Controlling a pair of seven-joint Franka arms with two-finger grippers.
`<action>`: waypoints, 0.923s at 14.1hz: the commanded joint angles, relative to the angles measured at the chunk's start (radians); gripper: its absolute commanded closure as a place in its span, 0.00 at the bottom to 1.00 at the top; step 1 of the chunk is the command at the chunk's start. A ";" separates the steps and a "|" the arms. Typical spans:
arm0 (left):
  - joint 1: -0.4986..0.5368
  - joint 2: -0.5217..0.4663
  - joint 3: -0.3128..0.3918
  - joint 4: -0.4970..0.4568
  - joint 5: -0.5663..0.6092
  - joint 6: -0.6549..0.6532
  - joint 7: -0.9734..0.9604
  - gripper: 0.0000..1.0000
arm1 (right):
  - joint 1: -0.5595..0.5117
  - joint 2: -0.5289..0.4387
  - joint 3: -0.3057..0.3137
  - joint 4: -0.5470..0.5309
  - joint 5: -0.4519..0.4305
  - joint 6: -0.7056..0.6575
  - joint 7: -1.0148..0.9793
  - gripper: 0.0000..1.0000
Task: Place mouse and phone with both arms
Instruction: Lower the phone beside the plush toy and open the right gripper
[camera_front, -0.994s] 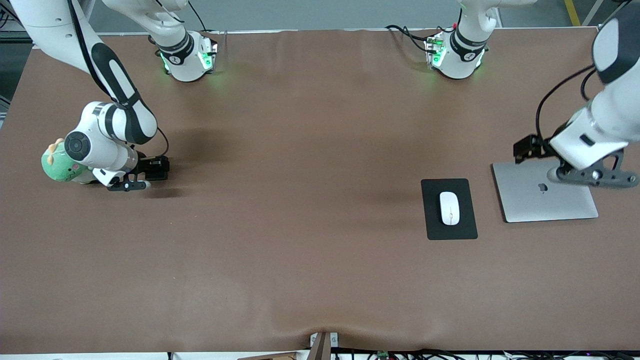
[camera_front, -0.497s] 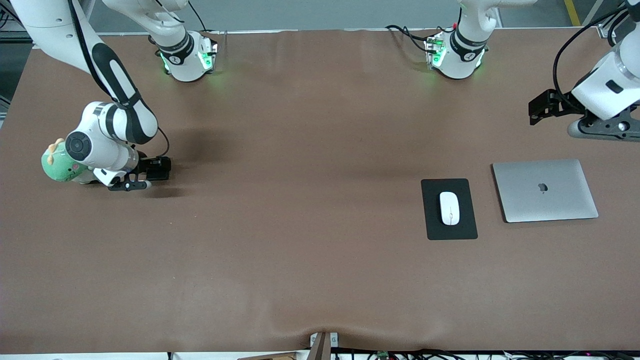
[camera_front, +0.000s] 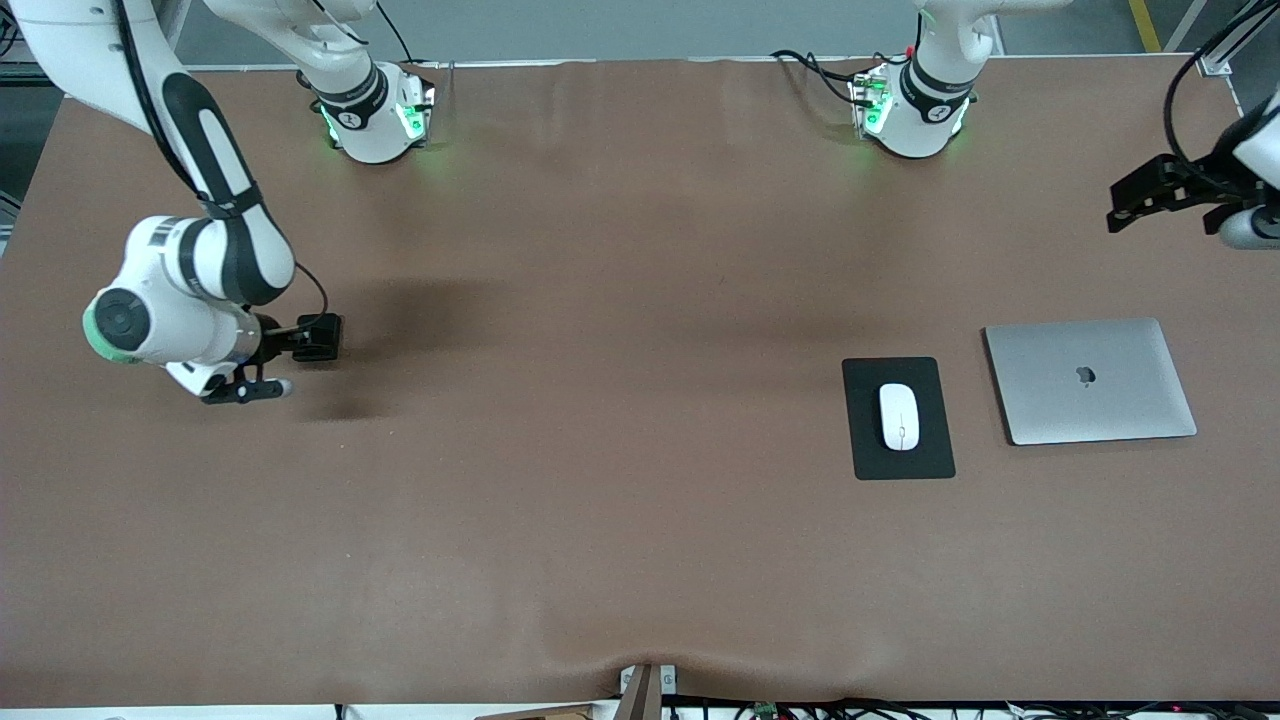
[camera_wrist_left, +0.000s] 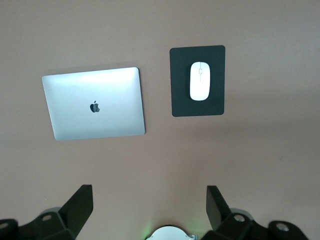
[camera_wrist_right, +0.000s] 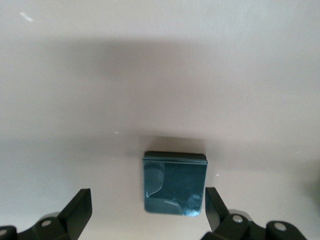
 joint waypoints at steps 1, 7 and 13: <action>-0.035 -0.040 0.019 -0.030 -0.020 0.005 -0.009 0.00 | 0.050 0.002 0.000 0.126 0.002 -0.112 0.002 0.00; -0.041 -0.025 0.033 -0.027 -0.022 0.028 -0.005 0.00 | 0.120 0.009 0.000 0.290 0.019 -0.267 0.005 0.00; -0.034 -0.021 0.033 -0.033 -0.019 0.019 0.096 0.00 | 0.138 0.009 0.000 0.299 0.034 -0.269 0.005 0.00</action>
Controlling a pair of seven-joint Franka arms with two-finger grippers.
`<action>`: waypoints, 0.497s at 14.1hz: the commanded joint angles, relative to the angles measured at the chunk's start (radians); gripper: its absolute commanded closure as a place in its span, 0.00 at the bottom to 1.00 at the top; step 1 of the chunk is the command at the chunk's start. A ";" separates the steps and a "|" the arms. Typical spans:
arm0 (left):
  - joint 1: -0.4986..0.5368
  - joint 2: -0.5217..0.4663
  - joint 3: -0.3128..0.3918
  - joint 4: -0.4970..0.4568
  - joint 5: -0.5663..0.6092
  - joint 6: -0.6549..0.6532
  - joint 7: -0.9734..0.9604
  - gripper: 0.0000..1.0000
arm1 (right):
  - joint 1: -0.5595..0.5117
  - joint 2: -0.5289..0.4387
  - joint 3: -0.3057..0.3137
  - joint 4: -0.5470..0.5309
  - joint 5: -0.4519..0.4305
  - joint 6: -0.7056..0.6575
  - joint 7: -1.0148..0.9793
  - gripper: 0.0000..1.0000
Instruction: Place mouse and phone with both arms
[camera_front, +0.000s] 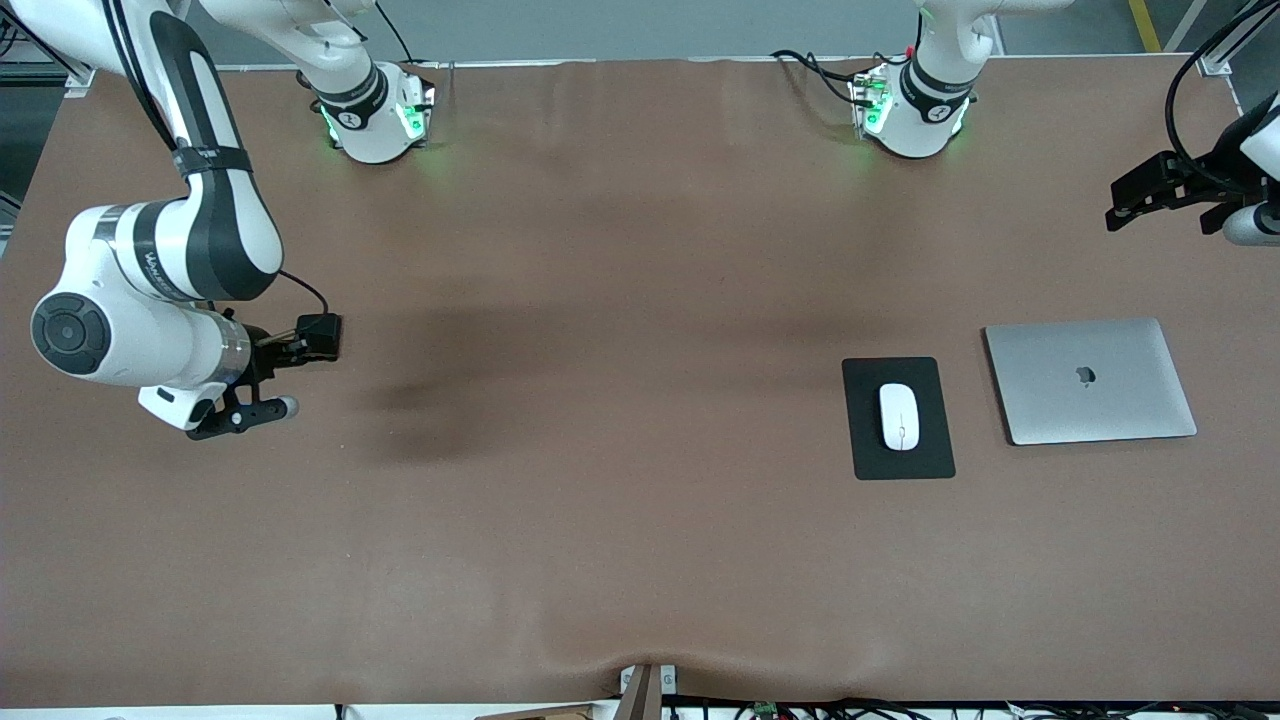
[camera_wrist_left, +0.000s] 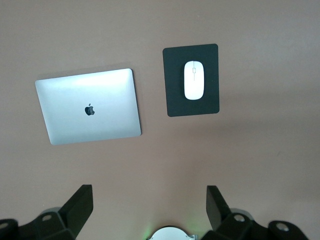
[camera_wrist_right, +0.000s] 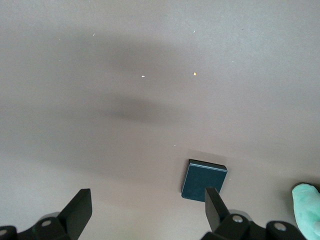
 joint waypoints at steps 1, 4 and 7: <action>0.008 -0.011 0.009 -0.014 -0.012 0.004 0.063 0.00 | 0.019 0.013 -0.005 0.018 0.024 -0.017 0.005 0.00; 0.013 -0.011 0.010 -0.014 -0.005 0.002 0.066 0.00 | 0.032 0.013 -0.005 0.016 0.022 -0.032 0.037 0.00; 0.026 -0.011 0.011 -0.014 0.001 0.007 0.047 0.00 | 0.032 0.013 -0.005 0.019 0.022 -0.032 0.040 0.00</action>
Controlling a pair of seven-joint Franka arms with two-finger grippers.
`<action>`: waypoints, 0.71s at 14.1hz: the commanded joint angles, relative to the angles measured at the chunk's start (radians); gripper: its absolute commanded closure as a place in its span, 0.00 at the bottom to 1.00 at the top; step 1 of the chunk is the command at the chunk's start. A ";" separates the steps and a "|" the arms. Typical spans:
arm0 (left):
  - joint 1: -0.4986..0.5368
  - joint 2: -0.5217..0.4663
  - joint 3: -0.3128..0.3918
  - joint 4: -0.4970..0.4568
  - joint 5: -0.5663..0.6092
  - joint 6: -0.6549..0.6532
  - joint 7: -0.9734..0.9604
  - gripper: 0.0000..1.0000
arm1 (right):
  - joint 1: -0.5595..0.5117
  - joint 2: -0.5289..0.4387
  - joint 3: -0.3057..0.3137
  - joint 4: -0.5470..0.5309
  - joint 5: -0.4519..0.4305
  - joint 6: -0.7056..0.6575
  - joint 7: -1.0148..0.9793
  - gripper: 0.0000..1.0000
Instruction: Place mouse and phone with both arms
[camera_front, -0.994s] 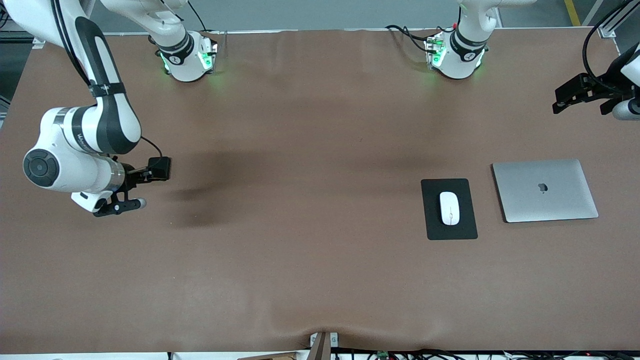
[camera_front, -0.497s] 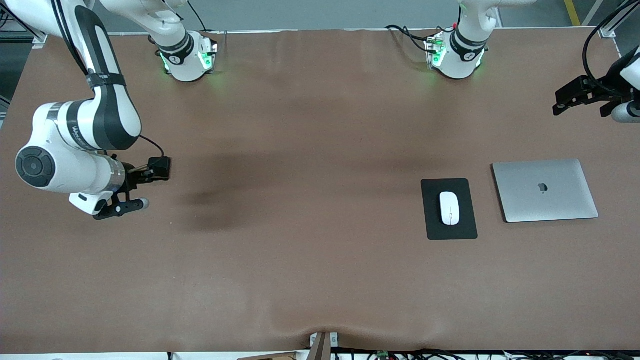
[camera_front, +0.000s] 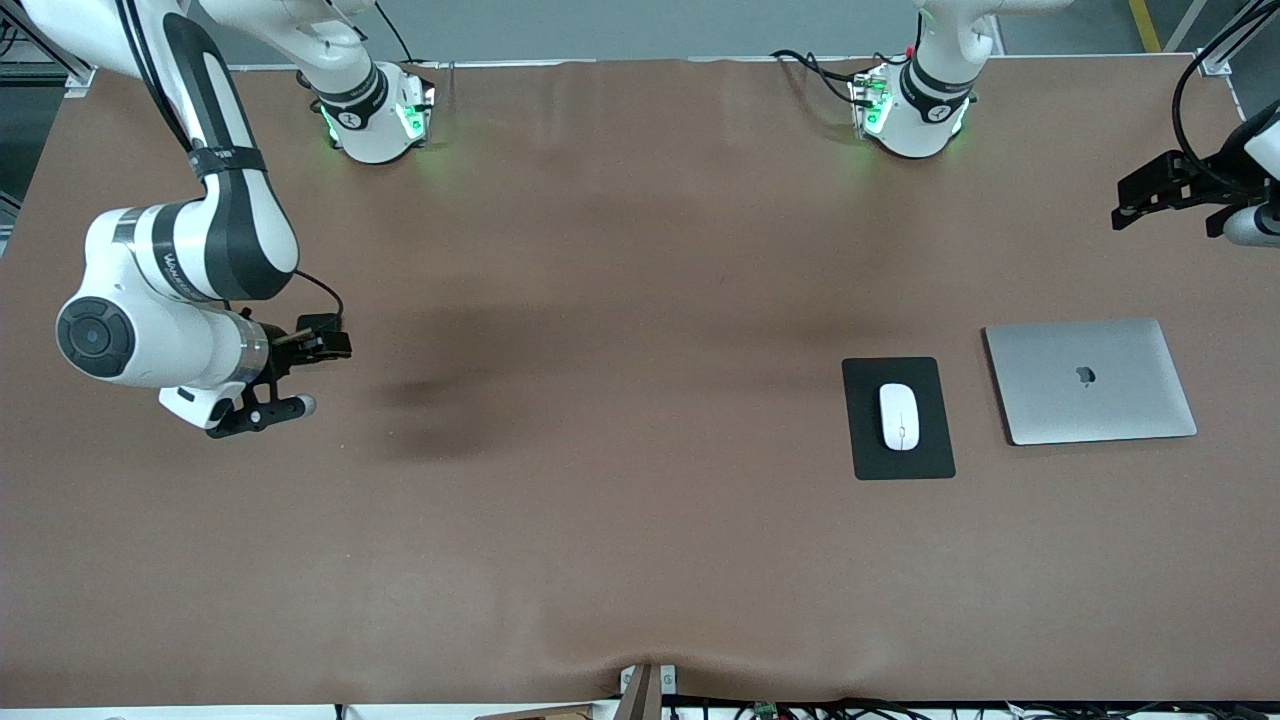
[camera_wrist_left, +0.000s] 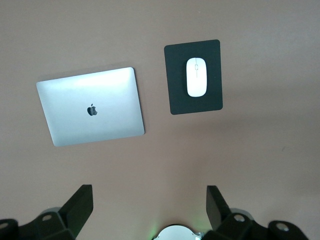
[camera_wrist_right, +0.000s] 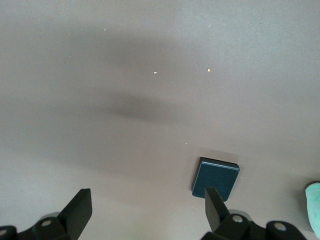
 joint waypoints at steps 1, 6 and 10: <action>0.012 -0.011 0.001 -0.009 0.002 0.010 0.009 0.00 | 0.006 0.008 -0.005 0.019 0.013 -0.018 0.015 0.00; 0.020 -0.010 0.001 -0.009 0.001 0.011 0.002 0.00 | 0.001 0.011 -0.005 0.019 0.013 -0.014 0.016 0.00; 0.020 -0.010 0.001 -0.010 0.001 0.010 -0.009 0.00 | 0.003 0.011 -0.005 0.019 0.014 -0.014 0.016 0.00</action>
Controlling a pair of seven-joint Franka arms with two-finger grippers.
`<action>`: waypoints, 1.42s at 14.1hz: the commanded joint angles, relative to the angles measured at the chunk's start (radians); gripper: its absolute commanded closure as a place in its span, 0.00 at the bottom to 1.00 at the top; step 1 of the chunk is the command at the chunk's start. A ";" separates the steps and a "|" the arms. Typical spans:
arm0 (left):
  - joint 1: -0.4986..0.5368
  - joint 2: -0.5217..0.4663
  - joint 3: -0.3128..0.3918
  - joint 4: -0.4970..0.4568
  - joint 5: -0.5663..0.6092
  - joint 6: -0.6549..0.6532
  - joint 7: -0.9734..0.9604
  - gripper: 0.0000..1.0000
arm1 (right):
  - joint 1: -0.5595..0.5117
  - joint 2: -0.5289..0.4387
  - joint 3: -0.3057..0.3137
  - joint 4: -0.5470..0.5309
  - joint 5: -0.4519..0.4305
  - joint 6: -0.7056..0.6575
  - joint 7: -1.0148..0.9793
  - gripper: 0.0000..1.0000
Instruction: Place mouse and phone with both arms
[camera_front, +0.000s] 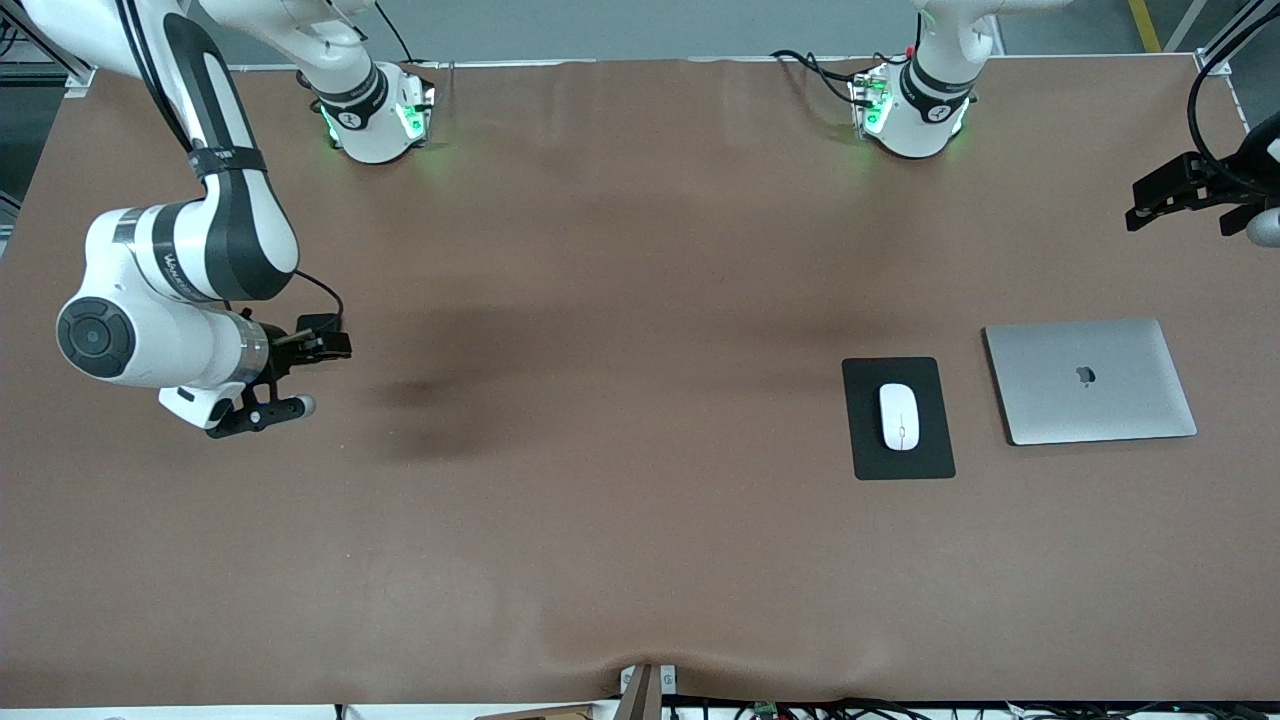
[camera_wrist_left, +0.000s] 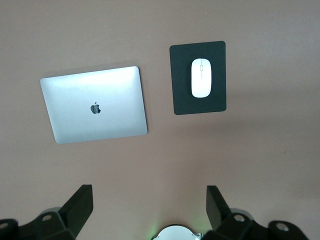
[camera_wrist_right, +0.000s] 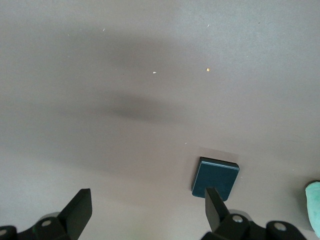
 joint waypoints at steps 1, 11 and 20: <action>0.005 -0.010 -0.001 -0.012 0.001 0.009 -0.005 0.00 | 0.003 0.010 -0.003 0.019 0.014 -0.014 0.014 0.00; 0.003 0.004 -0.005 -0.002 0.027 0.010 -0.025 0.00 | 0.001 0.010 -0.003 0.021 0.014 -0.016 0.014 0.00; 0.000 0.029 -0.004 0.022 0.024 0.009 -0.018 0.00 | 0.001 0.010 -0.003 0.025 0.014 -0.024 0.014 0.00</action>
